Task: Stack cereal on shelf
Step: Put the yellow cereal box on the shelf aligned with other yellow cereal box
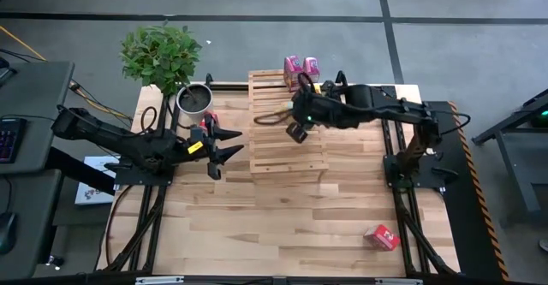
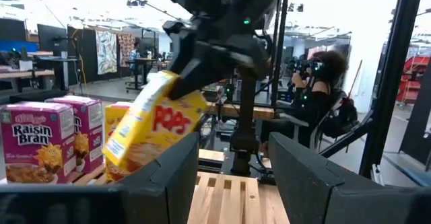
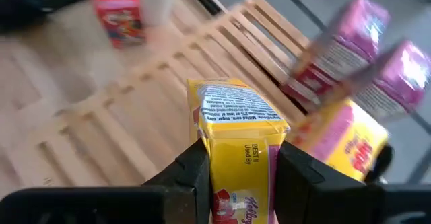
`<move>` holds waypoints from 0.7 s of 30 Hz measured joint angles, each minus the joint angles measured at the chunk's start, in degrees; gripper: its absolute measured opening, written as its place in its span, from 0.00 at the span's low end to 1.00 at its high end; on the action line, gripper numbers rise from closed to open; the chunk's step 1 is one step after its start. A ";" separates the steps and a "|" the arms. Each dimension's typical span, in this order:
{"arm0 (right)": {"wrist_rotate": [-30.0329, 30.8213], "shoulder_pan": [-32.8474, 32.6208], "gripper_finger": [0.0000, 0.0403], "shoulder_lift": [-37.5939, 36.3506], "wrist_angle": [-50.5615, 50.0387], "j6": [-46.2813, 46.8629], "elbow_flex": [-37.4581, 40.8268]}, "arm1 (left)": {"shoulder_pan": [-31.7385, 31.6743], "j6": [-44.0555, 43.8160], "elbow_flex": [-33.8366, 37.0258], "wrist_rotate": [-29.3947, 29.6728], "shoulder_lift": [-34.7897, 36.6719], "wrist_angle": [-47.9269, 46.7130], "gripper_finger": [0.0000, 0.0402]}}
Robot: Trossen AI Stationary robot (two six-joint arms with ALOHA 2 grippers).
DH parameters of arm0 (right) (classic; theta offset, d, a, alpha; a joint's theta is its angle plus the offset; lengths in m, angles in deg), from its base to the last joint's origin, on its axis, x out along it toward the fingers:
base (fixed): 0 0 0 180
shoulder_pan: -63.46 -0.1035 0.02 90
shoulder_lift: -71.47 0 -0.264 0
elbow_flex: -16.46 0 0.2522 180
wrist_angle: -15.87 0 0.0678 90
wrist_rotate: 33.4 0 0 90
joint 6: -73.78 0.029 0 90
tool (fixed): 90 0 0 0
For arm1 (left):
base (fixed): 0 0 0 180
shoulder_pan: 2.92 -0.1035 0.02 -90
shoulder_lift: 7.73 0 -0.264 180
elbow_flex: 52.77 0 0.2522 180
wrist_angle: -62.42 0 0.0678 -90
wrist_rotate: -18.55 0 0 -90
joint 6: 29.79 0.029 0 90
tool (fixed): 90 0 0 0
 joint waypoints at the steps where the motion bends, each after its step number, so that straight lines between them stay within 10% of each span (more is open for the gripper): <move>1: -0.07 0.90 0.26 0.10 -0.83 1.15 0.00 | 0.00 -0.35 0.00 -0.01 0.00 0.02 0.42; 21: -1.12 4.71 0.35 5.05 -1.36 2.30 0.48 | 0.00 -0.53 0.00 0.00 0.02 0.15 0.42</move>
